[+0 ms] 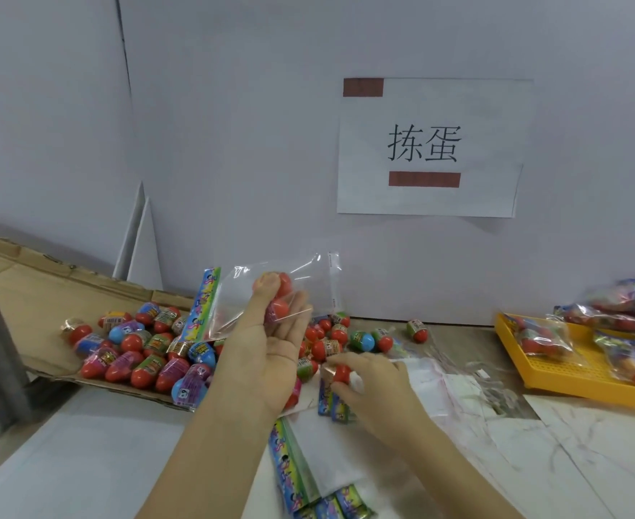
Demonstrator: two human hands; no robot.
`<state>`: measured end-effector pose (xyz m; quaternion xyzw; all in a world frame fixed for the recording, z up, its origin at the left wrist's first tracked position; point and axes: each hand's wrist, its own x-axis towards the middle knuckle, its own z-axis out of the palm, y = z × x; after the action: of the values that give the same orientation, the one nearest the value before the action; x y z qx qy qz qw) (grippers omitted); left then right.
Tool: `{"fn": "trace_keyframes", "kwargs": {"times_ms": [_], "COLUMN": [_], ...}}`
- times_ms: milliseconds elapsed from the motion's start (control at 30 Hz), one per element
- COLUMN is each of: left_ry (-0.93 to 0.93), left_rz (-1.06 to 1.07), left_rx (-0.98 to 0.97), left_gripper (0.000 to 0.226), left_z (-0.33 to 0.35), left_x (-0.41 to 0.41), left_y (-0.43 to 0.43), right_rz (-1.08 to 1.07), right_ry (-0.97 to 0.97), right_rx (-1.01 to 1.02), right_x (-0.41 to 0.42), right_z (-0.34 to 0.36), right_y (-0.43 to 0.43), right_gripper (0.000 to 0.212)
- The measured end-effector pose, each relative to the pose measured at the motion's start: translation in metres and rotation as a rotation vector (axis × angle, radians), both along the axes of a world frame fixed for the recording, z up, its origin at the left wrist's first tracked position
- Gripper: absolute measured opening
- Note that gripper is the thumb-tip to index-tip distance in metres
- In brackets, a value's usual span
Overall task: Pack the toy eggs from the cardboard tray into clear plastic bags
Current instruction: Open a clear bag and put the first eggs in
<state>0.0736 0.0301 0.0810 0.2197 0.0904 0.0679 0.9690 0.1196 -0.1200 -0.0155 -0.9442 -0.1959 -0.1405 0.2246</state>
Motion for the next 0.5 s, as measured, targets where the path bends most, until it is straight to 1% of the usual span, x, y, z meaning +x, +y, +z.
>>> {"fn": "trace_keyframes", "kwargs": {"times_ms": [33,133,167,200,233,267,367,400,433,467,500], "left_ry": [-0.002,-0.006,-0.014,-0.023,-0.034,-0.045,-0.083,-0.101,-0.122,-0.142,-0.158], "left_rz": [-0.001,0.000,0.002,0.002,0.000,-0.006,-0.034,-0.041,-0.046,-0.052,-0.062], "left_rx": [0.001,0.022,0.037,0.058,0.081,0.099,0.101,0.092,0.077,0.062,0.046], "left_gripper": [0.025,0.003,0.002,0.005,0.006,0.006,0.007,0.008,0.008,0.013,0.020], "left_z": [-0.001,-0.002,-0.002,-0.002,-0.002,-0.002,0.000,0.000,0.001,0.002,0.003], "left_x": [0.000,0.002,0.002,0.002,0.001,0.000,-0.003,-0.004,-0.005,-0.006,-0.007], "left_y": [0.000,-0.003,-0.004,-0.006,-0.007,-0.008,-0.010,-0.010,-0.011,-0.011,-0.011], "right_rz": [-0.002,-0.016,0.039,0.115,0.187,0.229,0.206,0.174,0.142,0.118,0.105], "right_ry": [-0.054,-0.208,-0.240,-0.260,-0.284,-0.310,-0.372,-0.382,-0.379,-0.363,-0.344], "right_rx": [0.144,0.765,0.928,1.013,1.000,0.904,0.498,0.404,0.353,0.345,0.358], "right_x": [0.000,-0.009,-0.014,-0.021,-0.027,-0.033,-0.042,-0.043,-0.043,-0.043,-0.043], "right_z": [0.004,0.040,0.055,0.070,0.083,0.093,0.107,0.108,0.108,0.109,0.110], "right_y": [-0.001,-0.003,-0.005,-0.006,-0.009,-0.011,-0.011,-0.010,-0.010,-0.010,-0.011], "right_gripper": [0.033,0.028,0.029,0.029,0.028,0.025,0.018,0.021,0.028,0.035,0.036]}}
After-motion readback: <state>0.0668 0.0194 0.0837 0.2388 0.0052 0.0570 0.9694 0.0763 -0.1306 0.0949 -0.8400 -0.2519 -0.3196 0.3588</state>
